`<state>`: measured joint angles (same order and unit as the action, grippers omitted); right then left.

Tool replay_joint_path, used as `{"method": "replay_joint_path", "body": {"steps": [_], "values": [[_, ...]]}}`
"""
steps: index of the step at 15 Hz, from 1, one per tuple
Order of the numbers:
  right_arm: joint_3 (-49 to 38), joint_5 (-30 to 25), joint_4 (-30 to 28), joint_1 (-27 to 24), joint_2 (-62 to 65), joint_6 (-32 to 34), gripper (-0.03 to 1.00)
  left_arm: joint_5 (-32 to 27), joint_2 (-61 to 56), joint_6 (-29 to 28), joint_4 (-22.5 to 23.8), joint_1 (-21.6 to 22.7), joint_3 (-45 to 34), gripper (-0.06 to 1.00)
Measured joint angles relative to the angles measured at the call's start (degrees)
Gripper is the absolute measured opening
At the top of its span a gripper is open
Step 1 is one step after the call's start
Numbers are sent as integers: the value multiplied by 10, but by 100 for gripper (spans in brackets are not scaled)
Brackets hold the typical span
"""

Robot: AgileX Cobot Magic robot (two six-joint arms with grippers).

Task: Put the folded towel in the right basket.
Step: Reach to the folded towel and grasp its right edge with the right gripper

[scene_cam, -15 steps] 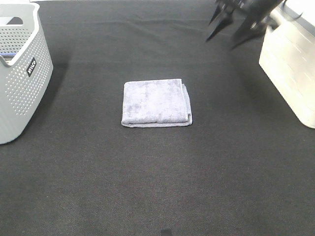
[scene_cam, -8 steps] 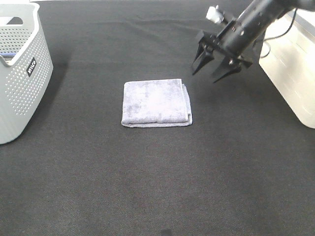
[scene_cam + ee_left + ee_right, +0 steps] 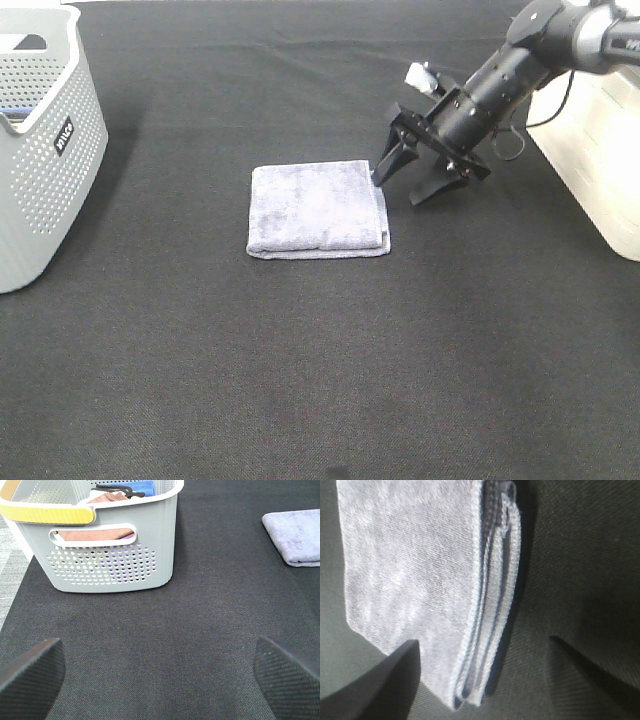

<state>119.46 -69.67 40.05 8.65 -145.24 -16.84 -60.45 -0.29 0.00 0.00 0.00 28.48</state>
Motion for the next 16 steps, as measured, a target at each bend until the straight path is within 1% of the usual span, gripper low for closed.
{"method": "replay_joint_path", "body": {"steps": [3,5,6,8,10,11,12,13,14,15,16], "values": [[0,0,3,5,-14,-6,66,0,0,0,0,0,0,97],[0,0,9,21,-23,-15,66,0,0,0,0,0,0,97],[0,0,9,21,-23,-15,66,0,0,0,0,0,0,97],[5,1,22,30,-32,-15,66,0,0,0,0,0,0,97],[7,1,50,32,-40,-15,65,0,0,0,0,0,0,97],[7,2,64,34,-42,-17,64,0,0,0,0,0,0,97],[7,7,74,38,-46,-23,58,0,0,0,0,0,0,97],[7,17,78,44,-49,-27,49,0,0,0,0,0,0,97],[7,25,78,45,-54,-30,29,0,0,0,0,0,0,97],[6,28,77,45,-54,-30,12,0,0,0,0,0,0,97],[6,28,74,45,-54,-30,9,0,0,0,0,0,0,97]]}}
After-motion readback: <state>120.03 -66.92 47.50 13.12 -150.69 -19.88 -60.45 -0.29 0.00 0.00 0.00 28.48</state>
